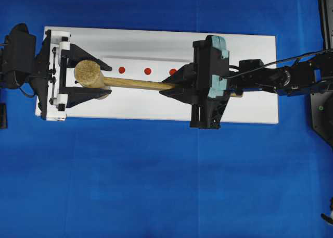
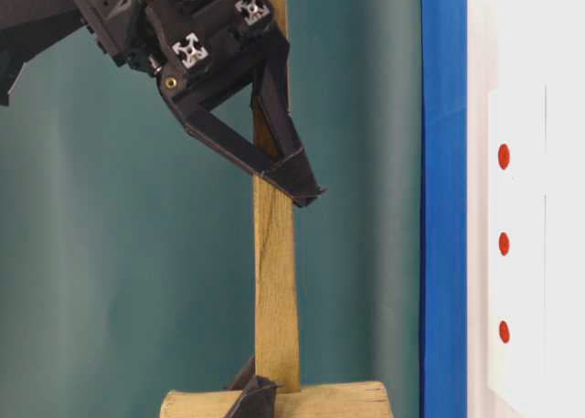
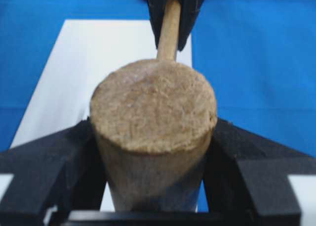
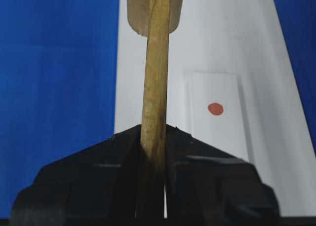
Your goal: Hit the mark with a hammer.
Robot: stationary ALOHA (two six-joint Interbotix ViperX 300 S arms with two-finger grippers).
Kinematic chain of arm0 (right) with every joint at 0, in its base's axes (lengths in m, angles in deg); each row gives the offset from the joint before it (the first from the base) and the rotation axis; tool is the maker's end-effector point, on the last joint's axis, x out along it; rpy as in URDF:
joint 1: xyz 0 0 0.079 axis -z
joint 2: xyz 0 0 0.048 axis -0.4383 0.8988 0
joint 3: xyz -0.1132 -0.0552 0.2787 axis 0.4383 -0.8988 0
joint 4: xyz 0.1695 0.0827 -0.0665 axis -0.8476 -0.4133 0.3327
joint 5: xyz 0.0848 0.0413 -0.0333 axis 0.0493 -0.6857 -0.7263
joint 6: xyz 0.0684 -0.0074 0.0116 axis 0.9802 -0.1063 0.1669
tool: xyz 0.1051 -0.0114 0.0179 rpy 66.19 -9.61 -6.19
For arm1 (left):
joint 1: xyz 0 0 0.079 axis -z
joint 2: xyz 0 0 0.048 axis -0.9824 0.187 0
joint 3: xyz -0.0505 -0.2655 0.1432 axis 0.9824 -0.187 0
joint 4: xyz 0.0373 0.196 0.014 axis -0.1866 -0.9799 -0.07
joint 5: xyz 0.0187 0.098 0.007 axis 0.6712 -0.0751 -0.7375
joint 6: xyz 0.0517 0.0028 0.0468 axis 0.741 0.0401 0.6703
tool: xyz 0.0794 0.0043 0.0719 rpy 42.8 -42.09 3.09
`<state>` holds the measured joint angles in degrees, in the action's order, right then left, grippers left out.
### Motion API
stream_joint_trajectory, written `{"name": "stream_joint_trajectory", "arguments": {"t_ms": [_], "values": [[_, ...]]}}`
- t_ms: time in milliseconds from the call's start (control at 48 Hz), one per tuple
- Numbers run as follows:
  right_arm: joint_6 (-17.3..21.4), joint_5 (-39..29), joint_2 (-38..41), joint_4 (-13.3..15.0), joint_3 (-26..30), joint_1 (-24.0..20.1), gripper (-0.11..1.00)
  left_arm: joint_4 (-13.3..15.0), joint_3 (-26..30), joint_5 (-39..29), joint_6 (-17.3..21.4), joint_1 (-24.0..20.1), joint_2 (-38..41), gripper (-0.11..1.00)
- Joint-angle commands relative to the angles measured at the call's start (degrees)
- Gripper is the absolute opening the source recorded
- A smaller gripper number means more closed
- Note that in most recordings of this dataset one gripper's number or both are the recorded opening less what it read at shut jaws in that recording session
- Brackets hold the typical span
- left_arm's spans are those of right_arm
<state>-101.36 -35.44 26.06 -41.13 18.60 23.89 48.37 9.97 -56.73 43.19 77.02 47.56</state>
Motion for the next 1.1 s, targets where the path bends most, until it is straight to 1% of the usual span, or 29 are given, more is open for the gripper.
{"name": "stream_joint_trajectory", "arguments": {"t_ms": [0,62,146,250,333,375,396,458,500,625,687,708,812,875,896,958,1083], "values": [[-0.3,0.0,-0.7,0.4,2.0,-0.3,0.04,0.1,1.5,-0.3,-0.4,-0.3,-0.3,0.45],[-0.2,0.2,-0.7,0.4,2.0,-0.2,0.12,0.2,1.6,-0.6,-0.4,-0.3,-0.3,0.45],[-0.3,1.6,-0.7,0.4,2.1,-0.3,0.33,0.3,1.8,-0.9,-0.4,-0.3,-0.3,0.45],[-0.6,3.6,-0.8,0.4,1.8,-0.4,0.66,0.3,2.1,-1.1,-0.5,-0.3,-0.3,0.45],[-1.2,5.1,-0.8,0.4,1.6,-0.4,0.89,0.3,2.2,-1.1,-1.8,-0.3,-0.4,0.45],[-1.6,5.4,-0.8,0.4,1.6,-0.5,0.94,0.3,2.2,-1.1,-2.7,-0.3,-0.5,0.45],[-1.8,5.5,-0.8,0.4,1.6,-0.5,0.95,0.3,2.2,-1.1,-3.3,-0.3,-0.5,0.45],[-2.0,5.5,-0.8,0.4,1.7,-0.6,0.91,0.3,2.4,-1.1,-5.2,-0.3,-0.8,0.45],[-2.3,5.5,-0.9,0.4,1.7,-0.6,0.91,0.3,2.4,-1.1,-6.9,-0.3,-0.8,0.45],[-2.5,5.5,-0.8,0.4,1.5,-0.7,0.93,0.3,3.1,-1.2,-14.9,-0.3,-0.8,0.45],[-2.5,5.5,-0.8,0.4,1.4,-0.7,0.93,0.3,3.4,-1.3,-19.9,-0.3,-0.8,0.45],[-2.5,5.4,-0.8,0.4,1.3,-0.7,0.93,0.3,3.6,-1.3,-22.3,-0.3,-0.8,0.45],[-2.6,5.6,-0.7,0.4,1.1,-0.7,0.93,0.3,3.9,-1.3,-31.1,-0.3,-0.8,0.45],[-2.7,5.8,-0.7,0.4,0.9,-0.7,0.93,0.3,4.0,-1.3,-36.9,-0.1,-0.8,0.45],[-2.9,5.8,-0.7,0.4,0.8,-0.7,0.93,0.3,4.0,-1.3,-40.0,0.0,-0.8,0.45],[-3.2,5.8,-0.6,0.4,0.6,-0.7,0.93,0.3,4.0,-1.3,-46.2,0.2,-0.9,0.45],[-3.4,5.9,-0.5,0.4,0.3,-0.7,0.93,0.2,3.9,-1.3,-57.0,0.3,-1.1,0.45]]}}
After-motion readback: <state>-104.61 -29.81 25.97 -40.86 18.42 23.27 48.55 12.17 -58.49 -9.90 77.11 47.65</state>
